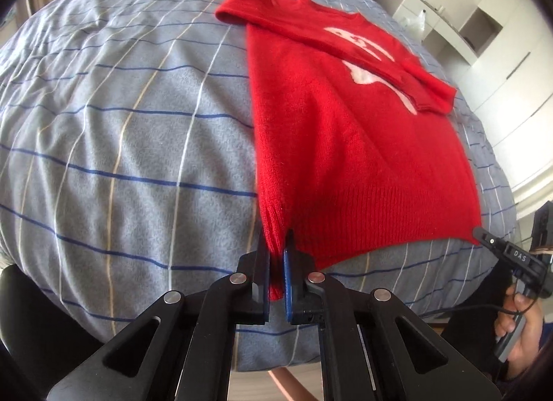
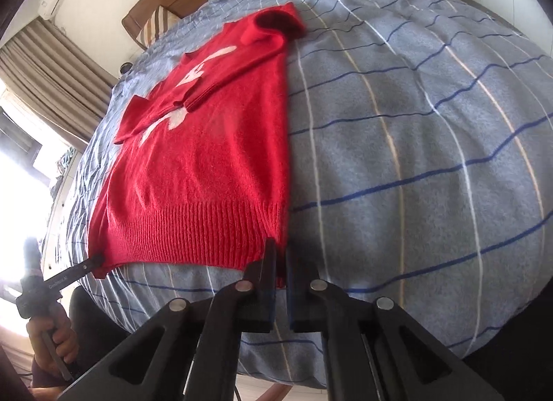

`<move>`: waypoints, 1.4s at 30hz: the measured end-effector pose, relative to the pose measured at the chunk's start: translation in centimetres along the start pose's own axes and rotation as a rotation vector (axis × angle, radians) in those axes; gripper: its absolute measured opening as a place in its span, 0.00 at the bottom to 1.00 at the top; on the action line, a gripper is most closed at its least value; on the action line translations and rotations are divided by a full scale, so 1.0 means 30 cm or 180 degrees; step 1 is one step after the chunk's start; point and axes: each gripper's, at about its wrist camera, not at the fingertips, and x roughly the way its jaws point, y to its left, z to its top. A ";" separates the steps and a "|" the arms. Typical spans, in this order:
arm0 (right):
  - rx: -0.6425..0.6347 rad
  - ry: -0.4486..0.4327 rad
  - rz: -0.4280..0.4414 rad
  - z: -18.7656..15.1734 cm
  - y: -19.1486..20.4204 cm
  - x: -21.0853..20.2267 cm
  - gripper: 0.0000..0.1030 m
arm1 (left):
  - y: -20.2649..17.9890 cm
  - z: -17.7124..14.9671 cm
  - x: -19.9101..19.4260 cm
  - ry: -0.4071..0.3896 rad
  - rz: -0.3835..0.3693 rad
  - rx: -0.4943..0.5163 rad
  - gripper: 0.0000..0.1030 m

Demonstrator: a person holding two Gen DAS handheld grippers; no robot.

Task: Fold small clothes
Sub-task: 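Pull the hem with both tools to straighten the sweater body, then open both tools and release the hem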

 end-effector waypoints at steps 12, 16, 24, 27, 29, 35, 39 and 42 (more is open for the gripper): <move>-0.0110 -0.0006 -0.0216 -0.018 -0.006 0.081 0.03 | -0.003 -0.020 0.071 -0.0077 0.0107 0.0106 0.04; -0.0113 -0.0048 -0.0184 -0.022 -0.011 0.081 0.03 | -0.014 -0.026 0.072 -0.0117 0.0173 0.0122 0.04; -0.0226 -0.0127 -0.0256 -0.035 0.002 0.080 0.03 | -0.039 -0.038 0.081 -0.0214 0.0325 0.0269 0.05; -0.0255 -0.0140 -0.0277 -0.036 0.005 0.082 0.03 | -0.051 -0.047 0.082 -0.0289 0.0399 0.0342 0.05; -0.0256 -0.0143 -0.0280 -0.036 0.004 0.080 0.02 | -0.063 -0.056 0.080 -0.0341 0.0475 0.0399 0.07; -0.0250 0.0050 -0.0179 -0.025 -0.003 0.044 0.22 | -0.088 -0.070 0.052 -0.0372 0.0633 0.0576 0.31; -0.0561 0.0125 -0.0479 0.027 0.017 -0.048 0.32 | -0.083 -0.104 0.000 -0.0323 0.0769 0.0673 0.65; -0.1070 -0.0096 -0.0782 0.132 0.092 -0.132 0.37 | -0.052 -0.108 -0.053 -0.0408 0.0782 0.0607 0.65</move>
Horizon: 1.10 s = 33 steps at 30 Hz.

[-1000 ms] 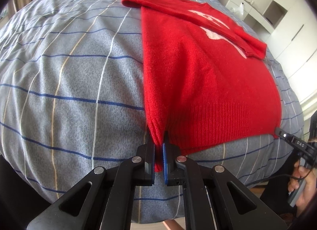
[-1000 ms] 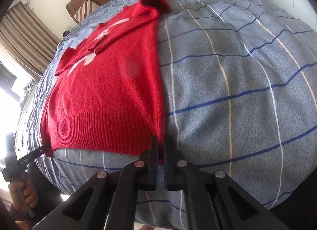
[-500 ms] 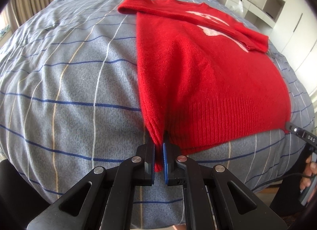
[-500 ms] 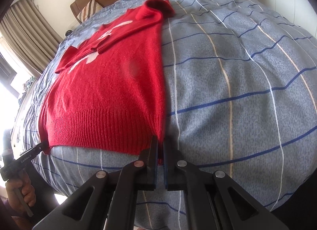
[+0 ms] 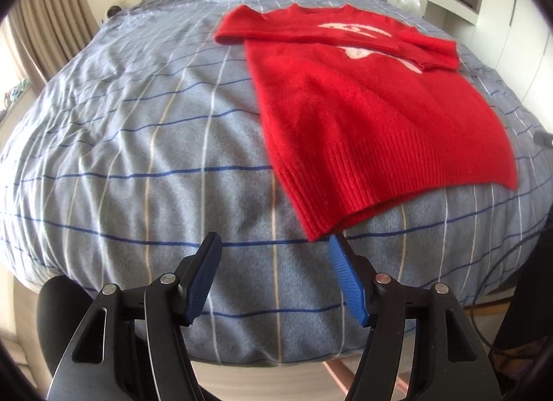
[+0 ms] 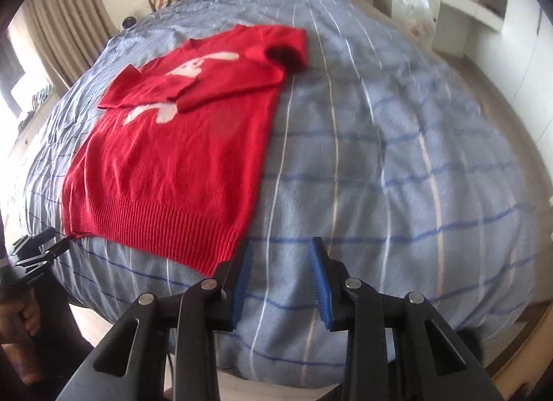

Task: Fold small clothes
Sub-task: 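Open both tools and release the hem, then grasp a sleeve cuff with the right tool and pull it outward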

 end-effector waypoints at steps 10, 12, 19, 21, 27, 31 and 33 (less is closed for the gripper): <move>-0.1759 -0.0295 0.0459 0.385 0.410 0.314 0.45 | 0.200 0.044 -0.032 -0.0292 0.0164 -0.0870 0.69; -0.1752 -0.0174 0.0414 0.411 0.415 0.434 0.35 | 0.211 0.022 -0.018 -0.0271 0.0174 -0.0928 0.69; -0.0024 -0.0687 0.0441 0.524 -0.092 0.248 0.07 | 0.255 -0.022 0.031 -0.0116 0.0123 -0.1121 0.69; 0.0528 -0.0878 0.0237 0.526 -0.338 0.154 0.07 | 0.262 -0.017 0.040 -0.0119 0.0073 -0.1187 0.69; 0.1738 -0.0962 -0.0137 0.399 -0.869 0.024 0.07 | 0.249 -0.025 0.055 -0.0056 0.0091 -0.1208 0.69; 0.2356 -0.0783 0.0061 0.251 -0.986 0.076 0.07 | 0.241 -0.022 0.065 -0.0024 0.0151 -0.1147 0.69; 0.2677 -0.0763 0.0204 0.181 -1.021 0.104 0.07 | 0.242 -0.025 0.069 -0.0004 0.0174 -0.1141 0.69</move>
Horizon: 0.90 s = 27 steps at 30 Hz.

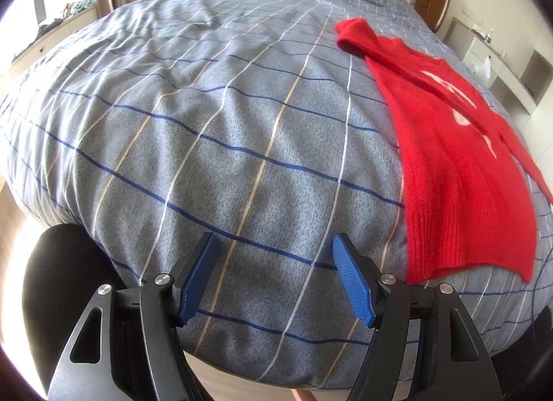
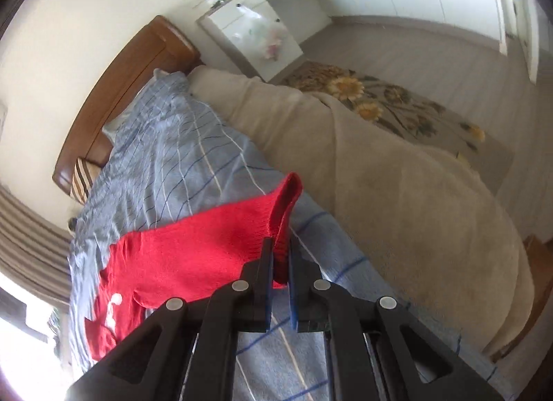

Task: Fold small clothes
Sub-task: 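Grasp a sleeve cuff with the right tool and pull it outward, then open the right tool and lay the straightened sleeve down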

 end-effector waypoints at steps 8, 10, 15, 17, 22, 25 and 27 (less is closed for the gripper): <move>0.0319 0.0166 -0.0093 -0.055 -0.115 0.063 0.06 | -0.003 -0.002 0.010 0.0006 0.0057 0.0034 0.69; 0.0333 0.0268 -0.0107 -0.059 -0.131 0.094 0.06 | -0.004 -0.002 0.011 -0.0001 0.0062 0.0039 0.69; 0.0065 0.0191 -0.0289 -0.072 -0.108 0.091 0.05 | 0.000 -0.005 0.006 -0.0012 0.0045 0.0029 0.70; -0.0056 0.0154 -0.0405 -0.077 -0.087 0.090 0.06 | 0.000 -0.004 0.006 -0.0010 0.0066 0.0034 0.72; -0.0350 0.0012 -0.0722 -0.090 -0.046 0.070 0.19 | 0.003 -0.001 -0.010 -0.0057 0.0092 -0.0012 0.83; -0.0454 -0.0209 -0.0891 -0.114 -0.023 0.003 0.28 | 0.009 0.001 -0.030 -0.0094 0.0100 -0.0052 0.86; -0.0515 -0.0469 -0.0989 -0.143 -0.007 -0.072 0.42 | 0.013 0.004 -0.040 -0.0117 0.0132 -0.0053 0.87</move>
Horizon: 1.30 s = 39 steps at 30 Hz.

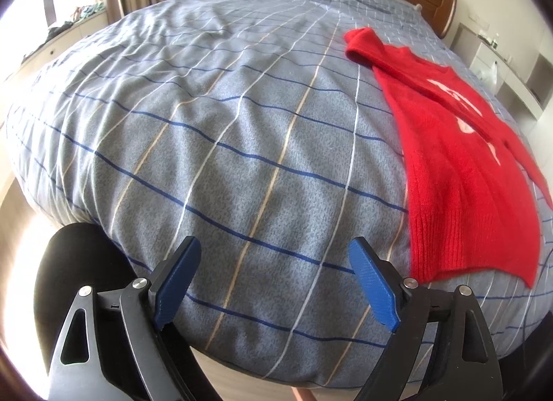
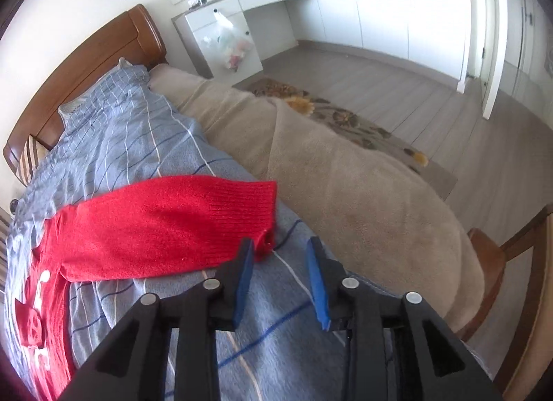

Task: Fold small clothes
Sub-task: 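Open the right tool and lay the straightened sleeve down, then grasp the other sleeve cuff with the left tool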

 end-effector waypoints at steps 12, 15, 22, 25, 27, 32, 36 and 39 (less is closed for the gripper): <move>-0.0707 -0.0863 0.0468 -0.277 0.167 -0.326 0.70 | -0.133 0.197 -0.107 -0.0375 0.0053 0.0650 0.88; -0.0727 -0.0833 0.0674 -0.315 0.201 -0.327 0.70 | -0.243 0.272 -0.142 -0.0495 -0.0009 0.1112 0.91; -0.0836 -0.0776 0.0710 -0.339 0.232 -0.302 0.70 | -0.566 0.367 -0.160 -0.0639 -0.0421 0.2212 0.95; -0.0769 -0.0723 0.0723 -0.345 0.222 -0.295 0.70 | -0.686 0.362 -0.097 -0.0700 -0.0436 0.2623 0.95; -0.0756 -0.0728 0.0726 -0.347 0.219 -0.296 0.70 | -0.760 0.359 -0.050 -0.0699 -0.0459 0.2871 0.92; -0.0749 -0.0675 0.0734 -0.351 0.218 -0.290 0.70 | -0.921 0.396 0.061 -0.0441 -0.0580 0.3077 0.81; -0.0742 -0.0607 0.0741 -0.351 0.222 -0.276 0.70 | -1.021 0.394 0.142 -0.0149 -0.0792 0.3179 0.71; -0.0722 -0.0575 0.0760 -0.349 0.219 -0.268 0.70 | -1.080 0.354 0.212 0.0094 -0.0766 0.3429 0.56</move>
